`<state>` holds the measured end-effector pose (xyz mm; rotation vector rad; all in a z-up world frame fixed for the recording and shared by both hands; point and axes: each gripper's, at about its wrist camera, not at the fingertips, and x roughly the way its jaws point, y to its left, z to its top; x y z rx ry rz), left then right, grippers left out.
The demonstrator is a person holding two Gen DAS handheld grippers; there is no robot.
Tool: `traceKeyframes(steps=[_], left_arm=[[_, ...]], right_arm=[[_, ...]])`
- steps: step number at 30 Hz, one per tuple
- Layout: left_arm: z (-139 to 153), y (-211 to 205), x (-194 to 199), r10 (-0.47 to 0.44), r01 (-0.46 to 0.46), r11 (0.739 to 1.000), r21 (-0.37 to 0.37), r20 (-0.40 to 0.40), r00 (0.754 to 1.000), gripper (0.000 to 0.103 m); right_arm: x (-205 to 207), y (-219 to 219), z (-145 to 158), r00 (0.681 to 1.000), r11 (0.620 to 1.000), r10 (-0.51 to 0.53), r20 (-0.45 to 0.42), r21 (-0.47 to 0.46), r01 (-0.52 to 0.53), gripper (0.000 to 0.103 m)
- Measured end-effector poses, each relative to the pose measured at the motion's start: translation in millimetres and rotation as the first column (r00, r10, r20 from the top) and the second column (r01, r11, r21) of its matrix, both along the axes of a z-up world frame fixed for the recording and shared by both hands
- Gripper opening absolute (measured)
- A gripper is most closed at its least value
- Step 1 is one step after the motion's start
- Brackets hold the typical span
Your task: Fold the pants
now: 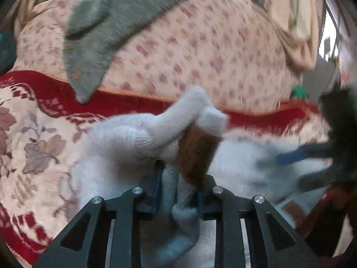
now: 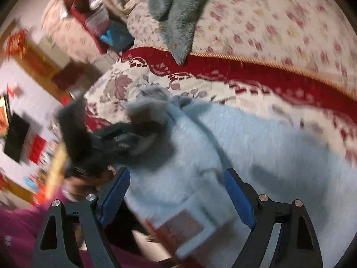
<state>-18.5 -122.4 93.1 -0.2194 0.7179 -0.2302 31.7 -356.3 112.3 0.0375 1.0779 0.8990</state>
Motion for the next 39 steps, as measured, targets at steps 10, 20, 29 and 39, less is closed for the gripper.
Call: traceKeyframes(steps=[10,20,29,39], left_arm=[[35,84,-28,0.037,-0.021,0.981,-0.190,0.079,0.996,0.023],[46,114,-55,0.064,-0.022,0.967,-0.254,0.161,0.985,0.023],[37,105,-52,0.044,-0.009,0.971,-0.238,0.144,0.989,0.023],[48,49,-44,-0.045,0.068,0.988,-0.136,0.161,0.986,0.023]], right_arm=[[53,117,-49,0.977,0.974,0.211,0.013,-0.089,-0.209,0.088],[52,174,-20,0.913,0.924,0.374,0.162,-0.153,-0.352,0.018],[66,199,-65,0.937,0.945,0.319,0.144,-0.124,-0.303,0.022],[41,82,-7,0.979,0.994,0.106,0.177,-0.047,-0.099,0.079]])
